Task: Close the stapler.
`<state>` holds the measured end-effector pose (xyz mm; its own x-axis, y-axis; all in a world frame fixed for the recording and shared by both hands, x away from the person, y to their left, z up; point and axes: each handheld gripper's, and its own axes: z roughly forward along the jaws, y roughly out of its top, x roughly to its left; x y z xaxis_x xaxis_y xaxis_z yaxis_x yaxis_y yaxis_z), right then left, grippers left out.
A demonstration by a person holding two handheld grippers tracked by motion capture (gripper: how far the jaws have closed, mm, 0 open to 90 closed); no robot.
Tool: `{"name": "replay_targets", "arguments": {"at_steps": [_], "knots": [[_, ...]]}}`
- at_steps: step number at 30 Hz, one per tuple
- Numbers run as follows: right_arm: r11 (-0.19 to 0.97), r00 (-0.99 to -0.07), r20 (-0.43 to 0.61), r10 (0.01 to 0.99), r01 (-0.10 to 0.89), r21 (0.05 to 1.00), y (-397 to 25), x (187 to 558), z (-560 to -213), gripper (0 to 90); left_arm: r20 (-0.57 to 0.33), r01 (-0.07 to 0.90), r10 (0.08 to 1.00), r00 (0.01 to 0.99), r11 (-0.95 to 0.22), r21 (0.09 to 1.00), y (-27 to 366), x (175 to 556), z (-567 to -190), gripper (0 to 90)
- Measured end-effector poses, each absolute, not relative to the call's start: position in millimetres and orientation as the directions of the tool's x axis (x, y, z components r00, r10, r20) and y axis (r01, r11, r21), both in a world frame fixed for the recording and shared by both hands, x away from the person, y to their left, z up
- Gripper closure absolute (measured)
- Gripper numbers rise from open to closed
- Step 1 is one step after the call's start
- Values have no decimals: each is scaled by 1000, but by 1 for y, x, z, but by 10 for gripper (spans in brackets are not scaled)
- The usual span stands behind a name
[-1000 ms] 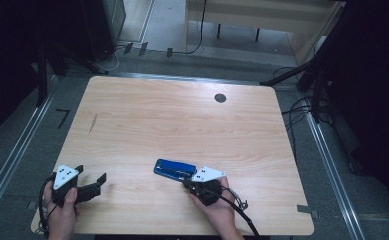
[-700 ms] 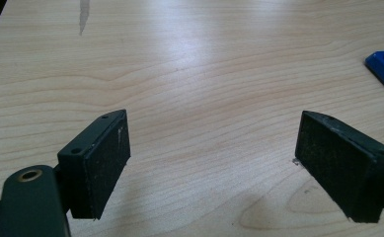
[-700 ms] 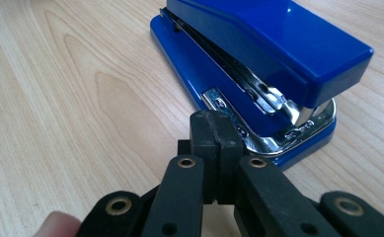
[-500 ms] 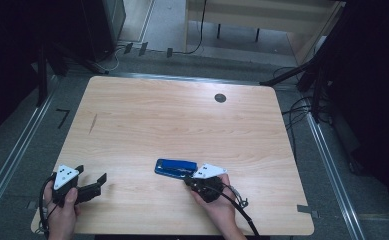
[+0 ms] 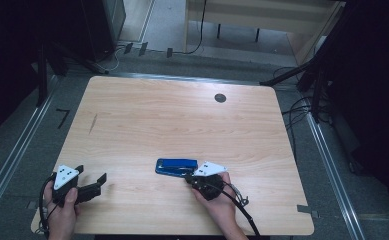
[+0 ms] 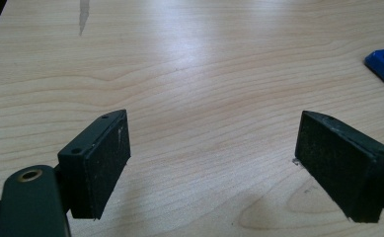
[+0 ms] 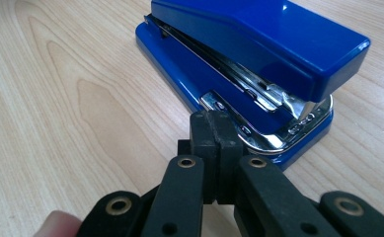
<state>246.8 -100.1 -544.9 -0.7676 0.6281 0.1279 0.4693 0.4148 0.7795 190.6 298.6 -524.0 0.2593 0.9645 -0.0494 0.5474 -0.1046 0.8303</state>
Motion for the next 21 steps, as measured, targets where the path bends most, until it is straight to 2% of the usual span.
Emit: {"name": "replay_targets", "arguments": {"at_steps": [21], "knots": [[412, -762, 124, 636, 471, 780, -100, 249, -545, 900, -56, 550, 965, 258, -99, 829, 299, 191, -524, 138]]}}
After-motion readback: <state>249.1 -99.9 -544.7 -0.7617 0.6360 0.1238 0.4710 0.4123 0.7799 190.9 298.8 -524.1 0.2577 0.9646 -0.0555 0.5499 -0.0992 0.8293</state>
